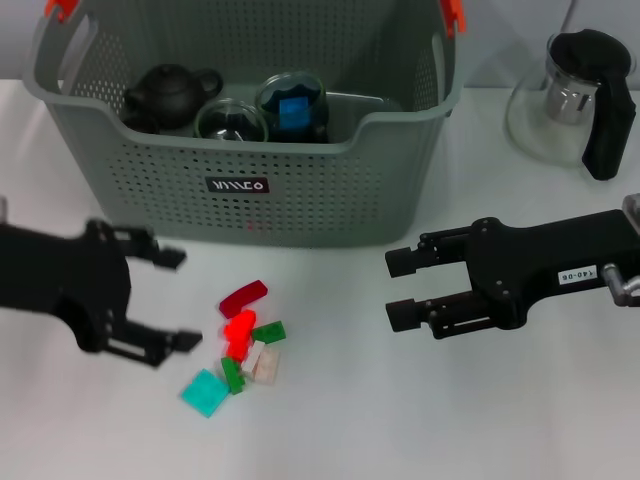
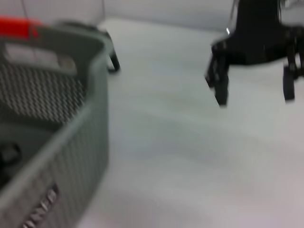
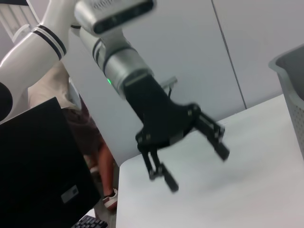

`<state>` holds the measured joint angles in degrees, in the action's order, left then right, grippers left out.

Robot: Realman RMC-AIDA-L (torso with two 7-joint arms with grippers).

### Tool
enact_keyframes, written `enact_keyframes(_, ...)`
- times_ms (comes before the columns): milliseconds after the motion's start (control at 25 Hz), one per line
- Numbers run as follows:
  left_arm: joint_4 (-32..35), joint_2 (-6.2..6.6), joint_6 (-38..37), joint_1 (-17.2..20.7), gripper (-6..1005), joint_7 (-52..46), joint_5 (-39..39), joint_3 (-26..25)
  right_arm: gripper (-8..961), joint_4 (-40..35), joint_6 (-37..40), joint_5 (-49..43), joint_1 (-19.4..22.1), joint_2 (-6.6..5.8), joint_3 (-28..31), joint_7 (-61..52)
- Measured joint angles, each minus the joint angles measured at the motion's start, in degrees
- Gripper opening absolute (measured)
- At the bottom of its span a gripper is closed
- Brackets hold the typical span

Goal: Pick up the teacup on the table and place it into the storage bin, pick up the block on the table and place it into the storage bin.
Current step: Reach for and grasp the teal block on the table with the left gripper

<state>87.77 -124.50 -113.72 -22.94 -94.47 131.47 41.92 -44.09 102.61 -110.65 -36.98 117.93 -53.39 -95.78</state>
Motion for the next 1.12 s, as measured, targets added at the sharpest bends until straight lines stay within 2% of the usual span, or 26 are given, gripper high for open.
enact_keyframes(160, -2.4, -0.24, 1.8, -0.5, 893, -2.6, 5.8, 5.2, 746, 0.1, -0.2, 0.1, 0.0, 0.08, 0.0, 0.0)
enact_keyframes(400, -4.9, -0.30, 4.6, -2.9, 893, -12.7, 14.7, 13.6, 746, 0.1, -0.4, 0.3, -0.3, 0.11, 0.0, -0.4)
enact_keyframes(840, -4.8, -0.31, 9.3, -4.6, 894, -32.7, 20.1, 26.2, 746, 0.1, -0.8, 0.4, -1.3, -0.23, 0.8, -0.4)
enact_keyframes(1120, -5.1, -0.30, 13.3, -4.6, 895, -41.9, 22.0, 30.7, 746, 0.1, -0.8, 0.4, -1.3, -0.65, 1.5, -0.5)
